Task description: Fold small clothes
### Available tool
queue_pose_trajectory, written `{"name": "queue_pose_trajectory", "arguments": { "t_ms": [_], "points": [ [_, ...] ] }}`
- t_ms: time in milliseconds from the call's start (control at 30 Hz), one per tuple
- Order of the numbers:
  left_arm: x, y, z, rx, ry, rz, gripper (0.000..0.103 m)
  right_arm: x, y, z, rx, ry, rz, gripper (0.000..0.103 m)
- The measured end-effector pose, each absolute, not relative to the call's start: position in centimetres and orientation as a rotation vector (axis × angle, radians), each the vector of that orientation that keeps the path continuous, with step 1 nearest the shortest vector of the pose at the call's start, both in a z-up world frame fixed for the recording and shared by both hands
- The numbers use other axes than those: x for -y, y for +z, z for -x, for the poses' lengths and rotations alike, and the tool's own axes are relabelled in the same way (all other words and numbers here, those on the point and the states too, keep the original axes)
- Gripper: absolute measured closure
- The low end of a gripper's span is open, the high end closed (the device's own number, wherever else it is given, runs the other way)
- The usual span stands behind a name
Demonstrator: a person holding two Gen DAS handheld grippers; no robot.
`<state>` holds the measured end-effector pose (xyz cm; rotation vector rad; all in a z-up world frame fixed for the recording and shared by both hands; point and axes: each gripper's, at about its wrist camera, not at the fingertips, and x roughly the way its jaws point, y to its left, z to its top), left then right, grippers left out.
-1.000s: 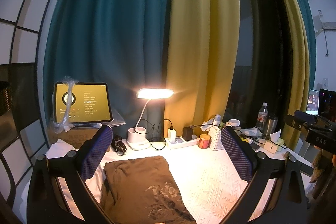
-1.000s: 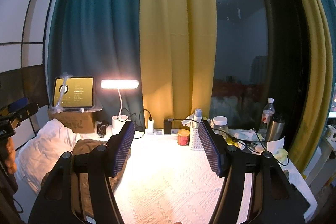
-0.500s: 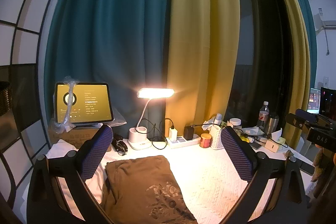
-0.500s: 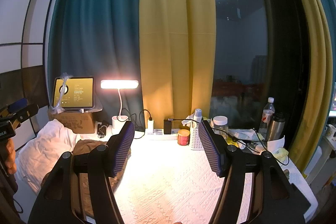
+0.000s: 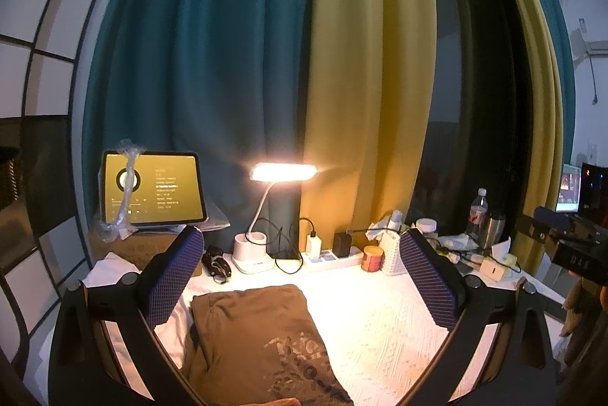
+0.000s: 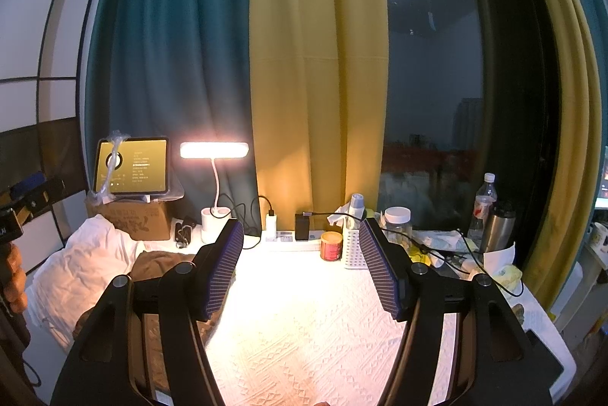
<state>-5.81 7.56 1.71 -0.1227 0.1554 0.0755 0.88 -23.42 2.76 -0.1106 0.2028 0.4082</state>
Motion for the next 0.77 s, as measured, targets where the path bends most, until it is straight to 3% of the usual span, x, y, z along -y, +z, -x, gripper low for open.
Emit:
{"name": "queue_pose_trajectory", "arguments": {
  "t_ms": [767],
  "points": [
    [-7.02,1.73,5.46,-0.178,0.058,0.103,0.001,23.88,2.5,-0.91,-0.207,0.397,0.104,0.036]
  ]
}}
